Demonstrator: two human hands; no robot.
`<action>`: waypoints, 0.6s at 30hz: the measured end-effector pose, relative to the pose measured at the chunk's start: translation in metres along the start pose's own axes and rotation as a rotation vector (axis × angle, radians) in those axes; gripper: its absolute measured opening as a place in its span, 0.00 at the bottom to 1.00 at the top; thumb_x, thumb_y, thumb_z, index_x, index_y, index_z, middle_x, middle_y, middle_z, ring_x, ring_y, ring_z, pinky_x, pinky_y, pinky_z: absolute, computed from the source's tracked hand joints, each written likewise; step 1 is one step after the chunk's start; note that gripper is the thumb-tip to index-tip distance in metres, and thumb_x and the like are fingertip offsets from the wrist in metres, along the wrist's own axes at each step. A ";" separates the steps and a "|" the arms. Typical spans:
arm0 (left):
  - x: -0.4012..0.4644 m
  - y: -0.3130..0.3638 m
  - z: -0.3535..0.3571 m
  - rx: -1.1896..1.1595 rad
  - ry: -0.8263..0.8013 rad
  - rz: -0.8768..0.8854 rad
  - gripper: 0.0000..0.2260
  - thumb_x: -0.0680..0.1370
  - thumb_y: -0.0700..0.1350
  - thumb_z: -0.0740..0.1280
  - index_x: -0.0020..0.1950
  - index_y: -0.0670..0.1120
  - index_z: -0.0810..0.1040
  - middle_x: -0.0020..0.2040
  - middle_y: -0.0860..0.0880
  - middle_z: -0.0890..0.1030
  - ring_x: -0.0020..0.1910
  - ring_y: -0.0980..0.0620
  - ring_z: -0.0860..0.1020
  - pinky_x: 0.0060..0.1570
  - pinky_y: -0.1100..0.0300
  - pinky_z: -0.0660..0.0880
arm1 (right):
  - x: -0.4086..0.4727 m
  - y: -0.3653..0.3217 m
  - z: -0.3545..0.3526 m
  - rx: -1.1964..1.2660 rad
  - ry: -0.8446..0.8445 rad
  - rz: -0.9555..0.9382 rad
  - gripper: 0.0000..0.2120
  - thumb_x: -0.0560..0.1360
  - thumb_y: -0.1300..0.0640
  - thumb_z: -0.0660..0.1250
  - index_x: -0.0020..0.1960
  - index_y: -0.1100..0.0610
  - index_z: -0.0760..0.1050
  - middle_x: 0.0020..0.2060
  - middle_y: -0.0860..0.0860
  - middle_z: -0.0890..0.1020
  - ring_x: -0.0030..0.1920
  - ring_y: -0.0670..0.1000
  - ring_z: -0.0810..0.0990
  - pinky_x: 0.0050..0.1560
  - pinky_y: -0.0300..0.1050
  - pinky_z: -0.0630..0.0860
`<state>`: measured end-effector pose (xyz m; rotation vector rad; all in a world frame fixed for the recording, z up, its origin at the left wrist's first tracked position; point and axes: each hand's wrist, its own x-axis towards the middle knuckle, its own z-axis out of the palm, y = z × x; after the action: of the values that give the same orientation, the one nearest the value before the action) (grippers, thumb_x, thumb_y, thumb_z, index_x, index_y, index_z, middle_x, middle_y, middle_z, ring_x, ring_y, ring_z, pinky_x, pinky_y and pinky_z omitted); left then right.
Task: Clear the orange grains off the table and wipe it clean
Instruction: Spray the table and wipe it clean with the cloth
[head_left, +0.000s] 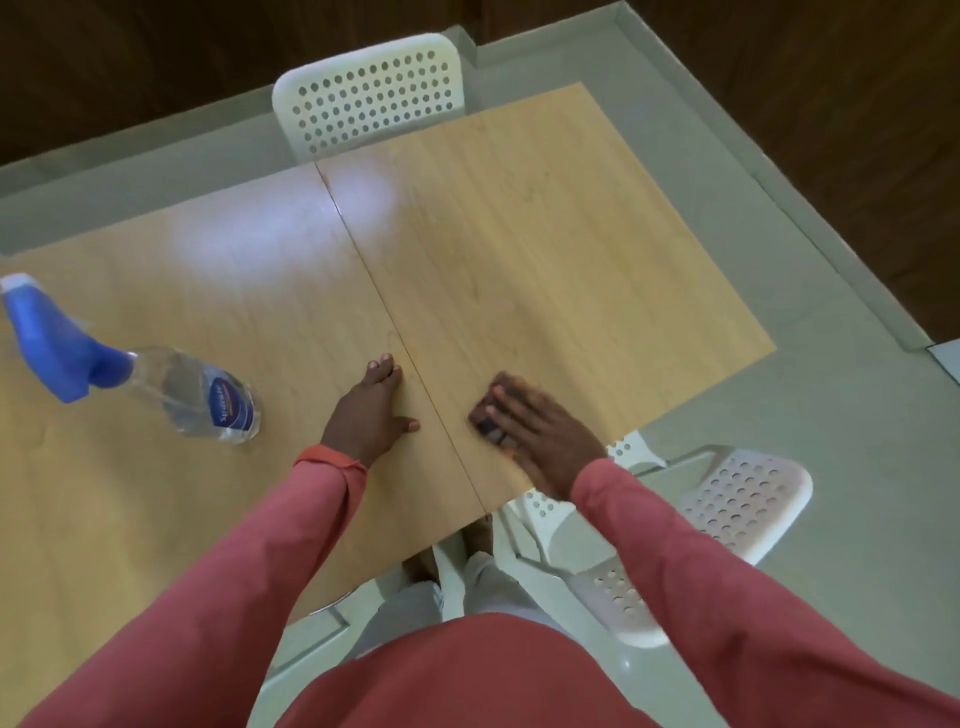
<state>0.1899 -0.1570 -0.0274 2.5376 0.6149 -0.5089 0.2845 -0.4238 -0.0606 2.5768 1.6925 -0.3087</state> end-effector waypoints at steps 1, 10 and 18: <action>0.000 0.000 0.000 -0.002 0.000 0.003 0.40 0.74 0.48 0.73 0.79 0.43 0.54 0.80 0.50 0.50 0.78 0.51 0.51 0.73 0.54 0.59 | -0.005 0.022 -0.003 -0.012 0.010 0.079 0.27 0.83 0.47 0.48 0.80 0.56 0.55 0.79 0.56 0.55 0.80 0.59 0.49 0.79 0.57 0.52; 0.001 0.001 0.001 0.016 0.002 0.003 0.40 0.73 0.48 0.74 0.79 0.42 0.55 0.80 0.49 0.51 0.78 0.50 0.51 0.74 0.53 0.59 | 0.064 0.048 -0.021 0.116 0.009 0.513 0.29 0.84 0.45 0.41 0.82 0.53 0.42 0.81 0.55 0.42 0.80 0.58 0.35 0.80 0.56 0.44; 0.002 -0.001 0.002 0.012 0.009 0.006 0.40 0.74 0.48 0.73 0.79 0.43 0.55 0.80 0.50 0.51 0.78 0.51 0.51 0.73 0.54 0.59 | -0.005 0.038 -0.009 -0.094 -0.059 -0.108 0.27 0.83 0.53 0.51 0.80 0.56 0.54 0.79 0.58 0.58 0.80 0.61 0.47 0.79 0.59 0.51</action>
<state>0.1900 -0.1566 -0.0306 2.5535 0.6085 -0.5006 0.3184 -0.4421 -0.0539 2.3922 1.7841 -0.2989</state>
